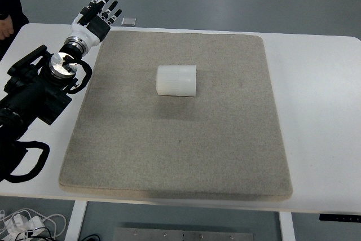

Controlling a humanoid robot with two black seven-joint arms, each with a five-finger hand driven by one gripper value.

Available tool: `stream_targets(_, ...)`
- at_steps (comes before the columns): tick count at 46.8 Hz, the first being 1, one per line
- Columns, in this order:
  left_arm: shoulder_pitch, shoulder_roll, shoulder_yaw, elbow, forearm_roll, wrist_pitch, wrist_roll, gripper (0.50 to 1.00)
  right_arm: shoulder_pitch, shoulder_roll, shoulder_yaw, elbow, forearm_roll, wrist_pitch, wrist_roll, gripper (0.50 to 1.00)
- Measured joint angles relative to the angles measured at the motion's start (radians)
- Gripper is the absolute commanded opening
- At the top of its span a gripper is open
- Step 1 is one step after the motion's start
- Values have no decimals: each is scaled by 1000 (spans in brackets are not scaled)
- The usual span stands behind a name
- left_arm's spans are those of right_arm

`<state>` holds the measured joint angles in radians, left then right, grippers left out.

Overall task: Flip white cup upright
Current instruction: 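Raise the left hand and swing it over the mat toward the white cup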

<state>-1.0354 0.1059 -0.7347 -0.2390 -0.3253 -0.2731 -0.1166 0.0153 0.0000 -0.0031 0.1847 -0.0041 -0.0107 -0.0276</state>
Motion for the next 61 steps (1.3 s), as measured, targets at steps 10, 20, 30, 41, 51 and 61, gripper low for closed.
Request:
stream_targets(10, -1, -1, -1, 0, -1, -8, 0, 996, 0, 0, 0, 1, 0, 0, 0, 952)
stream_targets(20, -17, 11, -2, 3, -9, -15, 2, 996, 0, 0, 0, 0, -1, 0, 0, 952)
stream_targets(30, -39, 44, -1, -11, -3, -19, 9, 996, 0, 0, 0, 1, -1, 0, 0, 952)
stream_targets(41, -46, 35, 11, -34, 7, -32, 10, 996, 0, 0, 0, 1, 0, 0, 0, 952)
stream_targets(51, -54, 29, 90, -38, 153, -34, 10, 996, 0, 0, 0, 1, 0, 0, 0, 952)
stream_targets(61, -72, 28, 95, -64, 420, -78, 9, 994, 0, 0, 0, 0, 0, 0, 0, 952)
